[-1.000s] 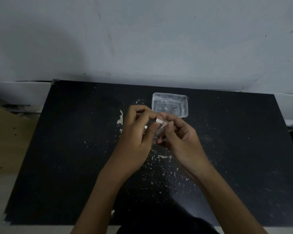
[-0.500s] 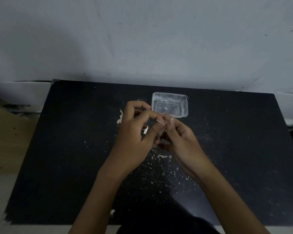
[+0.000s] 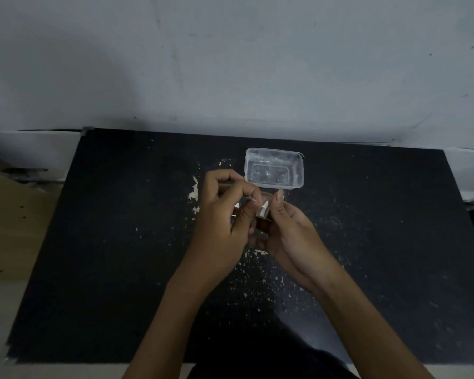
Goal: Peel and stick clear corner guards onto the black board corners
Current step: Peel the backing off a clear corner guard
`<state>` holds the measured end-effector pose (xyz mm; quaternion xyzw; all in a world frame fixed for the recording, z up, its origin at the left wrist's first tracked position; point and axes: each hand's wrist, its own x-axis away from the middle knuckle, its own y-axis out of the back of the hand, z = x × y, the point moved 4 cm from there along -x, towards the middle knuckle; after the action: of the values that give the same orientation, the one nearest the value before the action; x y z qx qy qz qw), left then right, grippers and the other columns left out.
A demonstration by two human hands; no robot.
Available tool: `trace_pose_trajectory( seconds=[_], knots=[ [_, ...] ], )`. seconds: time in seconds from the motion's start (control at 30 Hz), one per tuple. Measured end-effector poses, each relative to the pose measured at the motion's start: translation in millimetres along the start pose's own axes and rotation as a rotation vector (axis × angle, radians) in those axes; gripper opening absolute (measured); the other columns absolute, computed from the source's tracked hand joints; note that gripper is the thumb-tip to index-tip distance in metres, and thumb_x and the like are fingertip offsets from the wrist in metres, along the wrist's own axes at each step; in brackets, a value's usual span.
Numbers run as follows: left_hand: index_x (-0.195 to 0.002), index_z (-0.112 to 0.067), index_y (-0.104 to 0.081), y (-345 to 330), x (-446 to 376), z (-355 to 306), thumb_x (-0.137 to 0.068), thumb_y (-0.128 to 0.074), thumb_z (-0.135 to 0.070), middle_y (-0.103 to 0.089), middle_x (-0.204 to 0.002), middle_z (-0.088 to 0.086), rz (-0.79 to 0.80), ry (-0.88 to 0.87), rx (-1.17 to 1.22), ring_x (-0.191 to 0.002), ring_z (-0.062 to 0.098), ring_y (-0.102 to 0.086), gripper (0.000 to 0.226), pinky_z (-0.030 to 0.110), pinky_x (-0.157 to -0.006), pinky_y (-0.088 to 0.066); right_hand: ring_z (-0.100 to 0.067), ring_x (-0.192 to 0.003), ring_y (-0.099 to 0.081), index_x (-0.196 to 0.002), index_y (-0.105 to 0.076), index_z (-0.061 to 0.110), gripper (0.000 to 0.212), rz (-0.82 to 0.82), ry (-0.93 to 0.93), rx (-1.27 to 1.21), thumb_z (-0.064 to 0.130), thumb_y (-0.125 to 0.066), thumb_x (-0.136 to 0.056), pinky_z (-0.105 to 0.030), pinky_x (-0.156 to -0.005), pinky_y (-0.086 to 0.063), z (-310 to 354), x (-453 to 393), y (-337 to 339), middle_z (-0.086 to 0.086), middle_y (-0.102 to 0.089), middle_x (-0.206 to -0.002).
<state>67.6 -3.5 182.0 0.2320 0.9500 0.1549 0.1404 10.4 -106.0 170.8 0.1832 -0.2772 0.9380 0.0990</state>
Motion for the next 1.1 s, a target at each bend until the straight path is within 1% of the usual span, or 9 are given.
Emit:
trace_pose_trajectory(
  seconds=[0.13,0.23,0.33,0.43,0.53,0.67,0.83,0.93,1.1],
  knots=[
    [-0.093,-0.014,-0.066,-1.4,0.9,0.8,-0.099,-0.057,-0.026,-0.041,-0.120,0.001,-0.008,-0.005,0.008,-0.107,-0.002,-0.050,0.016,0.005,-0.076,-0.047,-0.017,-0.072,-0.057,-0.101,-0.072,0.015,0.050,-0.016,-0.006,-0.010,0.048,-0.034,-0.097,-0.034,-0.070,-0.054,-3.5,-1.0,0.6,-0.009,-0.057,-0.075],
    [-0.093,-0.019,-0.063,-0.9,2.0,0.9,-0.099,-0.056,-0.025,-0.043,-0.117,0.000,-0.008,-0.025,-0.007,-0.107,-0.005,-0.050,0.012,0.006,-0.083,-0.044,-0.016,-0.074,-0.060,-0.103,-0.071,0.014,0.052,-0.017,-0.008,0.017,0.050,-0.034,-0.097,-0.034,-0.071,-0.053,-5.3,-1.2,0.1,-0.014,-0.058,-0.083],
    [-0.095,-0.022,-0.060,0.4,3.0,0.0,-0.100,-0.054,-0.024,-0.046,-0.113,-0.002,0.027,-0.006,0.044,-0.103,-0.003,-0.054,0.008,0.007,-0.079,-0.046,-0.017,-0.073,-0.059,-0.101,-0.072,0.016,0.051,-0.038,0.001,0.067,0.052,-0.036,-0.094,-0.035,-0.071,-0.051,-6.0,-1.9,1.5,-0.014,-0.058,-0.084],
    [-0.099,-0.026,-0.059,5.4,2.4,-0.1,-0.099,-0.053,-0.027,-0.047,-0.113,-0.007,0.041,0.019,0.078,-0.101,-0.003,-0.057,0.006,0.007,-0.074,-0.049,-0.020,-0.072,-0.057,-0.107,-0.070,0.018,0.050,-0.071,0.022,0.146,0.054,-0.040,-0.091,-0.040,-0.074,-0.048,-5.2,-2.4,5.7,-0.014,-0.058,-0.081],
    [-0.108,-0.028,-0.064,10.7,1.4,1.8,-0.099,-0.050,-0.031,-0.050,-0.116,-0.009,0.069,0.024,0.066,-0.107,-0.002,-0.057,0.016,0.008,-0.080,-0.048,-0.022,-0.074,-0.056,-0.116,-0.066,0.015,0.053,-0.079,0.045,0.194,0.054,-0.042,-0.089,-0.043,-0.075,-0.048,-2.0,-1.0,8.2,-0.012,-0.058,-0.079],
    [-0.112,-0.032,-0.070,14.5,-2.1,4.1,-0.096,-0.060,-0.036,-0.051,-0.118,-0.009,0.118,0.011,0.010,-0.113,0.004,-0.056,0.019,0.015,-0.085,-0.051,-0.025,-0.076,-0.056,-0.119,-0.066,0.020,0.051,-0.052,0.063,0.269,0.054,-0.042,-0.090,-0.041,-0.076,-0.051,0.2,0.4,7.2,-0.012,-0.057,-0.079],
    [-0.106,-0.039,-0.072,20.9,-6.3,2.6,-0.087,-0.071,-0.043,-0.053,-0.118,-0.013,0.120,-0.027,-0.071,-0.113,0.016,-0.057,0.019,0.028,-0.094,-0.052,-0.021,-0.074,-0.056,-0.110,-0.068,0.022,0.044,-0.046,0.071,0.286,0.052,-0.041,-0.092,-0.039,-0.074,-0.051,-0.9,1.4,9.0,-0.009,-0.058,-0.077],
    [-0.096,-0.038,-0.074,22.9,-5.3,1.2,-0.084,-0.074,-0.041,-0.053,-0.117,-0.015,0.079,-0.066,-0.165,-0.111,0.014,-0.054,0.012,0.020,-0.094,-0.044,-0.016,-0.073,-0.057,-0.122,-0.064,0.015,0.053,-0.077,0.067,0.279,0.052,-0.043,-0.090,-0.039,-0.075,-0.051,-2.8,0.2,12.6,-0.007,-0.061,-0.082],
    [-0.093,-0.023,-0.077,19.7,2.3,3.0,-0.087,-0.076,-0.026,-0.046,-0.117,-0.010,-0.023,-0.107,-0.272,-0.111,0.016,-0.051,0.007,0.014,-0.095,-0.039,-0.013,-0.069,-0.055,-0.114,-0.067,0.020,0.043,-0.102,0.054,0.169,0.048,-0.047,-0.089,-0.041,-0.074,-0.050,-7.4,-3.5,12.8,-0.007,-0.058,-0.081]
  ],
)
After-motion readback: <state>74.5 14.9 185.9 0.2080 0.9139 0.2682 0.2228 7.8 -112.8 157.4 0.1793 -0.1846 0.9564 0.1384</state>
